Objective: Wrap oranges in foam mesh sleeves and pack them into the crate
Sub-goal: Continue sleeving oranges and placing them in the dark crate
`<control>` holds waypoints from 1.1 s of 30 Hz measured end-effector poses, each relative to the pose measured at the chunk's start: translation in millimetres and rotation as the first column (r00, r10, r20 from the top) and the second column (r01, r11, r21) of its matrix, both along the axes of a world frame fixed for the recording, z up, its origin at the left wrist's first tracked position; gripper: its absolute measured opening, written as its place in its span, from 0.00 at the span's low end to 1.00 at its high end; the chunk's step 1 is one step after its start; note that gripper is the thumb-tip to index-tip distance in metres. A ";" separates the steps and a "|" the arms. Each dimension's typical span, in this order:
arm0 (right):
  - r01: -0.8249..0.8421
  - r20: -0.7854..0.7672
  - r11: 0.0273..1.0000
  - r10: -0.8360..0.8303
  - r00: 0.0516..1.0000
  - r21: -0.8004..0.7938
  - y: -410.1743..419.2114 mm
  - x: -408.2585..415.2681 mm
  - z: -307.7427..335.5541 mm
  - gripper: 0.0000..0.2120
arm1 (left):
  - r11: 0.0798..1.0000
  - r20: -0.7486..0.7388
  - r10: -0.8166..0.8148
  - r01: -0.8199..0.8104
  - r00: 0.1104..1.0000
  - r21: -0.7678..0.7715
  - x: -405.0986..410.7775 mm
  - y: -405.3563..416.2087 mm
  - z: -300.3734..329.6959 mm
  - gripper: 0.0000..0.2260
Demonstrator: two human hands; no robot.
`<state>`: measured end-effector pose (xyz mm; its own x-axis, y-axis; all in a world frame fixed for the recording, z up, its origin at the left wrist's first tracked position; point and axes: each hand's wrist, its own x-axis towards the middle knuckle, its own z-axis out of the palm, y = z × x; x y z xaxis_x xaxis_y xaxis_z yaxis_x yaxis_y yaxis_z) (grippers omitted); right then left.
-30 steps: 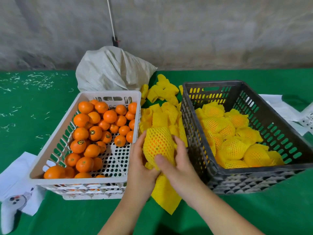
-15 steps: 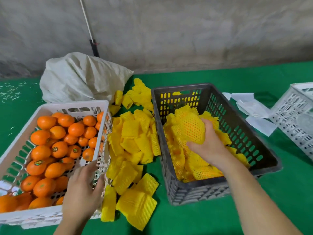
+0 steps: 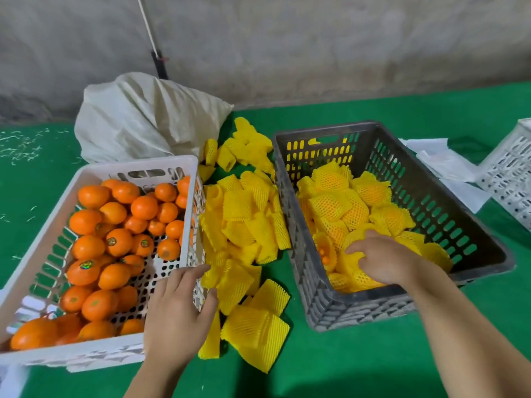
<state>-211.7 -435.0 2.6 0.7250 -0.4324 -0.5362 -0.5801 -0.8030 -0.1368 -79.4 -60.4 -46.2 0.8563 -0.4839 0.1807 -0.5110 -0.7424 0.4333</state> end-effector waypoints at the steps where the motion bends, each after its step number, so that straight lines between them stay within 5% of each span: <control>1: 0.067 0.083 0.998 -0.068 0.994 0.017 1.4 -2.5 3.7 0.22 | 0.997 -0.082 -0.042 0.036 0.996 -0.065 3.1 4.7 2.4 0.18; 4: 0.280 0.457 0.957 -0.281 0.844 0.071 20.0 -6.3 6.9 0.19 | 0.929 -0.400 -0.154 -0.006 0.903 -0.370 22.2 29.8 16.7 0.16; 6: 0.316 0.627 0.945 -0.297 0.721 0.084 55.2 3.8 9.5 0.16 | 0.913 -0.422 -0.115 -0.073 0.899 -0.403 46.5 56.8 21.1 0.13; 8: 0.223 0.658 0.975 -0.181 0.731 0.020 102.7 16.9 8.1 0.15 | 0.945 -0.392 -0.035 -0.096 0.919 -0.311 73.5 86.3 14.4 0.10; 12: 0.168 0.573 0.886 0.125 0.810 -0.432 172.4 36.3 -9.3 0.16 | 0.998 -0.476 0.022 -0.044 0.879 -0.034 115.9 112.0 -5.1 0.18; 15: 0.264 0.727 0.937 -0.014 0.686 -0.230 192.8 64.8 -27.2 0.15 | 0.986 -0.412 -0.086 0.136 0.907 0.094 131.8 93.2 -7.8 0.23; 17: 0.178 0.635 0.983 -0.167 0.754 0.048 207.4 91.3 -43.0 0.15 | 0.969 -0.346 -0.148 0.207 0.926 0.138 141.4 70.3 -10.0 0.23; 20: 0.091 0.261 0.959 -0.163 0.952 0.268 225.5 120.9 -67.9 0.18 | 0.927 -0.355 -0.115 0.229 0.928 0.296 157.2 41.9 -18.5 0.26; 24: 0.189 0.067 0.861 -0.249 0.966 0.473 235.6 135.4 -95.4 0.17 | 0.842 -0.437 0.021 0.219 0.899 0.493 175.5 27.3 -42.1 0.37; 29: 0.223 0.073 0.941 -0.248 0.966 0.256 219.1 129.6 -125.3 0.27 | 0.781 -0.495 0.127 0.221 0.859 0.584 190.0 11.5 -68.9 0.45; 33: 0.271 0.171 0.836 -0.390 0.905 0.477 210.5 128.0 -129.3 0.21 | 0.784 -0.375 0.187 0.092 0.908 0.614 190.4 6.6 -96.2 0.46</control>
